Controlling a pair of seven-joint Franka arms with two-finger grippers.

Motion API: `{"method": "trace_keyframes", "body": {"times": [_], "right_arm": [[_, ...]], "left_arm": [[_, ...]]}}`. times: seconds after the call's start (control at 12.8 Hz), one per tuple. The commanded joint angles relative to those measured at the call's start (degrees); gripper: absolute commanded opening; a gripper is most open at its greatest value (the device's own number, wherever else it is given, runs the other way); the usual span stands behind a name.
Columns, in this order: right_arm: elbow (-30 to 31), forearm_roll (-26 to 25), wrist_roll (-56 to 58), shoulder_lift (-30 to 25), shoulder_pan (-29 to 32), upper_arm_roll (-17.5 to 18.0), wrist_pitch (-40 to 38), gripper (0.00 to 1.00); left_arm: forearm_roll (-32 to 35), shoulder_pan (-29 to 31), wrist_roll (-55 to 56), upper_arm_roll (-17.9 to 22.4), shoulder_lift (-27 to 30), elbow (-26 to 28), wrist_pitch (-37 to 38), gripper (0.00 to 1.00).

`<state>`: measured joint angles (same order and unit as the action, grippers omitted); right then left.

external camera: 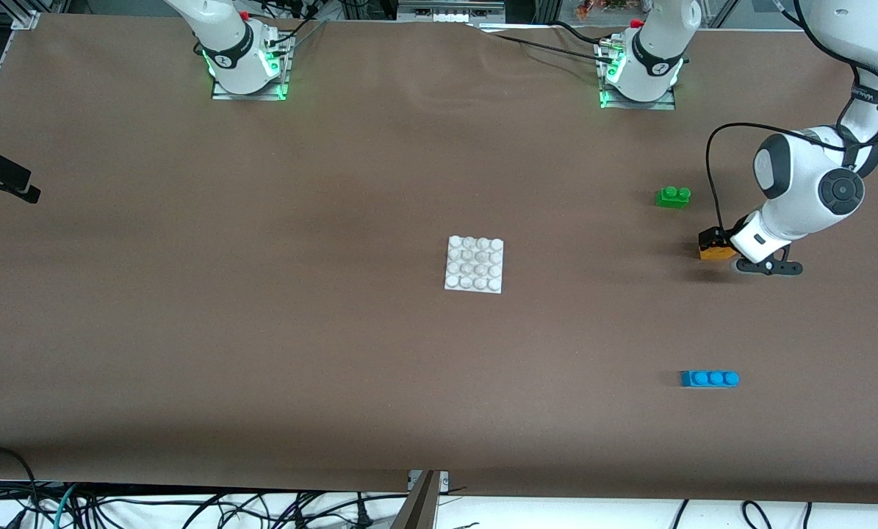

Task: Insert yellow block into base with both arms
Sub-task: 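Lower the left gripper onto the yellow brick and grasp it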

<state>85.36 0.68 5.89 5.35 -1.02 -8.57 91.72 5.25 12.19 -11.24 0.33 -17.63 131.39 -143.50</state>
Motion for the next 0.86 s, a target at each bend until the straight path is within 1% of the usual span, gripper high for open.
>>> {"method": "trace_keyframes", "body": {"times": [0.0, 0.08, 0.16, 0.31, 0.39, 0.47, 0.55, 0.63, 0.71, 0.78], "right_arm": [[0.1, -0.3, 1.1, 0.5, 0.9, -0.4, -0.1, 1.0], [0.0, -0.3, 1.1, 0.9, 1.1, -0.6, 0.0, 1.0], [0.0, -0.3, 1.1, 0.9, 1.1, -0.7, 0.0, 1.0], [0.0, -0.4, 1.2, 0.9, 0.9, -1.1, -0.2, 1.0], [0.1, -0.4, 1.2, 0.9, 0.8, -1.1, -0.6, 1.0], [0.1, -0.4, 1.3, 0.9, 0.8, -1.1, -0.7, 1.0], [0.1, -0.4, 1.3, 0.9, 0.8, -1.1, -0.7, 1.0], [0.0, -0.4, 1.3, 0.9, 0.8, -1.1, -0.7, 1.0], [0.1, -0.4, 1.2, 0.9, 0.8, -1.1, -0.7, 1.0], [0.1, -0.5, 1.2, 0.8, 0.8, -1.1, -0.8, 1.0]], "left_arm": [[1.4, 1.9, -0.4, -0.6, 2.0, 1.3, 1.0, 0.99], [1.3, 1.9, -0.4, -0.6, 2.1, 1.3, 1.1, 0.94], [1.3, 1.9, -0.4, -0.6, 2.1, 1.3, 1.1, 0.87], [1.3, 1.9, -0.2, -0.6, 2.1, 1.3, 1.1, 0.76], [1.3, 1.9, 0.1, -0.6, 2.0, 1.3, 1.1, 0.76], [1.2, 1.9, 0.2, -0.7, 2.0, 1.2, 1.1, 0.71], [1.2, 1.9, 0.2, -0.7, 2.0, 1.3, 1.1, 0.58], [1.2, 1.9, 0.1, -0.7, 2.0, 1.2, 1.1, 0.42], [1.2, 1.9, 0.2, -0.7, 2.1, 1.2, 1.2, 0.39], [1.2, 1.9, 0.2, -0.8, 2.2, 1.0, 1.7, 0.39]]}}
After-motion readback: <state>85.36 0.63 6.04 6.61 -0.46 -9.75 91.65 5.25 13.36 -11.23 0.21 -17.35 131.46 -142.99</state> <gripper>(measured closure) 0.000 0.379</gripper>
